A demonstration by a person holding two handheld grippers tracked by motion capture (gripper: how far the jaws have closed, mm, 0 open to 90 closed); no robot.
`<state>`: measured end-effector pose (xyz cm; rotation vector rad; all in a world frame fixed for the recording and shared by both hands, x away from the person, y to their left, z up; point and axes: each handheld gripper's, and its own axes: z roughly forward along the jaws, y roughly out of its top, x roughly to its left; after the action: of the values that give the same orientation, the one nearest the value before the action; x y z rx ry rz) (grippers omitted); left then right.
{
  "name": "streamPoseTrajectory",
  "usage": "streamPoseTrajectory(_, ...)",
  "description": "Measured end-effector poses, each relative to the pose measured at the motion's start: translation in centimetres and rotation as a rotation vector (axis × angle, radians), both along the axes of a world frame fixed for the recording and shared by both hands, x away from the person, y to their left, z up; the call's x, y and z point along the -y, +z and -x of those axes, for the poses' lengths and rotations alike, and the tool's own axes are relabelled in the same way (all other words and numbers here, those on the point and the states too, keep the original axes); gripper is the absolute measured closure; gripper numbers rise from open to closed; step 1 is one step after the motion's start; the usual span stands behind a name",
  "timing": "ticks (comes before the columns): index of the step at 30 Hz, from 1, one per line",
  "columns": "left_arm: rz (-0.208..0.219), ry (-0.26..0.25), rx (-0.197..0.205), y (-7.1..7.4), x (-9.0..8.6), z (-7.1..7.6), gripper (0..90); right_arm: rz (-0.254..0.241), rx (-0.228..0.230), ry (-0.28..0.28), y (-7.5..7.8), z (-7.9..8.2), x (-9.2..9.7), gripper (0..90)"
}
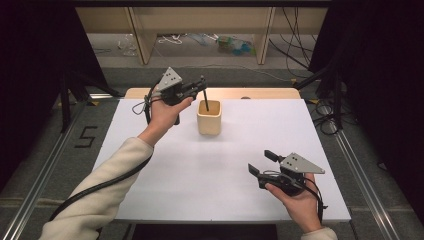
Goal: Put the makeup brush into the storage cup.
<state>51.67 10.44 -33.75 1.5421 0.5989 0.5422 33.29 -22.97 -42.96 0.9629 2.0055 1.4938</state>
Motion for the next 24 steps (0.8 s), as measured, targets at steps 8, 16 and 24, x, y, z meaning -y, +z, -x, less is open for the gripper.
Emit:
streamPoseTrajectory(8,-0.005,0.008,0.002,-0.21,-0.06,-0.36,83.6,-0.001,0.002,0.000,0.01,0.00,0.01,26.3)
streamPoseTrajectory(16,-0.003,0.012,0.003,-0.47,0.05,-0.56,83.6,-0.002,0.005,-0.001,-0.07,-0.04,-0.10,26.3)
streamPoseTrajectory(24,-0.010,0.015,0.002,-0.81,0.29,-0.88,83.6,-0.001,0.005,-0.001,-0.05,-0.03,-0.06,26.3)
